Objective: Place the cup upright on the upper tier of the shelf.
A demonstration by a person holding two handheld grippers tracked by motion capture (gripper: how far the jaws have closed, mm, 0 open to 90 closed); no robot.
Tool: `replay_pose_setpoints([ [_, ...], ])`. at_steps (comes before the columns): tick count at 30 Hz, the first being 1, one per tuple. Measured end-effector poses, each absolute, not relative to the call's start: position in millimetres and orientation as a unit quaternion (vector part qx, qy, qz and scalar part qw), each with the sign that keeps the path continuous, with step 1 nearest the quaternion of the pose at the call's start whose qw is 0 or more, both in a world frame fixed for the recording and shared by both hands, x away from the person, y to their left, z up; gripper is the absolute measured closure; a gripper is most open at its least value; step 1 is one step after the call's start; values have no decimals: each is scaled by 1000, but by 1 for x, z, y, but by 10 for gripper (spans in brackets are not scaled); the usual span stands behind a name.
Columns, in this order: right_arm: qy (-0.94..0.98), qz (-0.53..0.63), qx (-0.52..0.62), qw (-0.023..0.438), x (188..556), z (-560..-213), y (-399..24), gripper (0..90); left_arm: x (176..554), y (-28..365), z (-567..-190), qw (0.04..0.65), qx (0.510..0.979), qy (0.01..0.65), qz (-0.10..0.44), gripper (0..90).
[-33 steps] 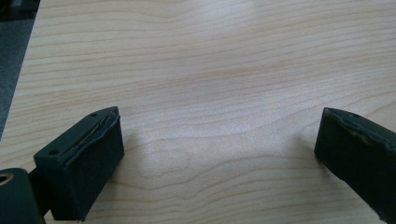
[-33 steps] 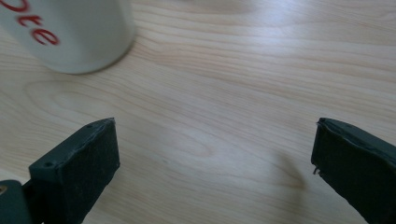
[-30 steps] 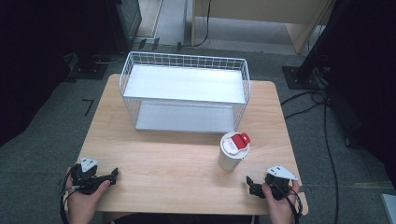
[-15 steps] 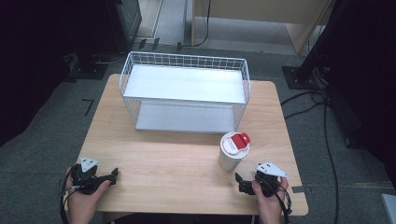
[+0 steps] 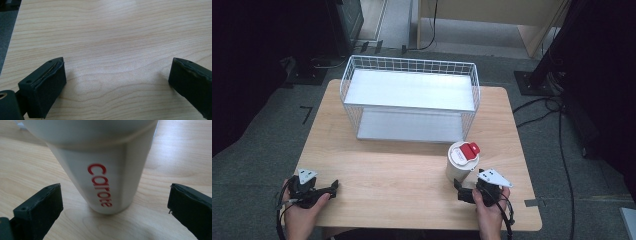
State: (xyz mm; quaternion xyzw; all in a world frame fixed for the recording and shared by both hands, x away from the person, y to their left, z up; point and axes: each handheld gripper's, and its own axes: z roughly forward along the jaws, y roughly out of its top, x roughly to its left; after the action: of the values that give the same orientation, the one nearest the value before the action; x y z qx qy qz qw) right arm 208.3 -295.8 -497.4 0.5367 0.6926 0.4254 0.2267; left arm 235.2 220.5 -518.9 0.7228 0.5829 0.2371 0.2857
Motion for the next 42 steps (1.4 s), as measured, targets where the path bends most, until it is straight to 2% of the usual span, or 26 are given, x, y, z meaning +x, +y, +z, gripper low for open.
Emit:
replay_pose_setpoints([
  [9,662,464,541,233,224,-496,-285,10,235,221,-519,286,723,583,237,16],
  [16,655,485,521,254,230,-490,-277,82,235,221,-519,285,724,582,237,16],
  [29,652,499,505,267,238,-490,-274,70,235,221,-519,285,723,582,237,16],
  [30,649,504,501,270,239,-490,-273,25,235,221,-519,285,724,582,237,16],
  [32,650,510,497,266,241,-489,-272,12,235,221,-519,286,723,583,237,16],
  [42,649,505,490,288,239,-491,-270,51,235,221,-519,285,724,582,236,16],
])
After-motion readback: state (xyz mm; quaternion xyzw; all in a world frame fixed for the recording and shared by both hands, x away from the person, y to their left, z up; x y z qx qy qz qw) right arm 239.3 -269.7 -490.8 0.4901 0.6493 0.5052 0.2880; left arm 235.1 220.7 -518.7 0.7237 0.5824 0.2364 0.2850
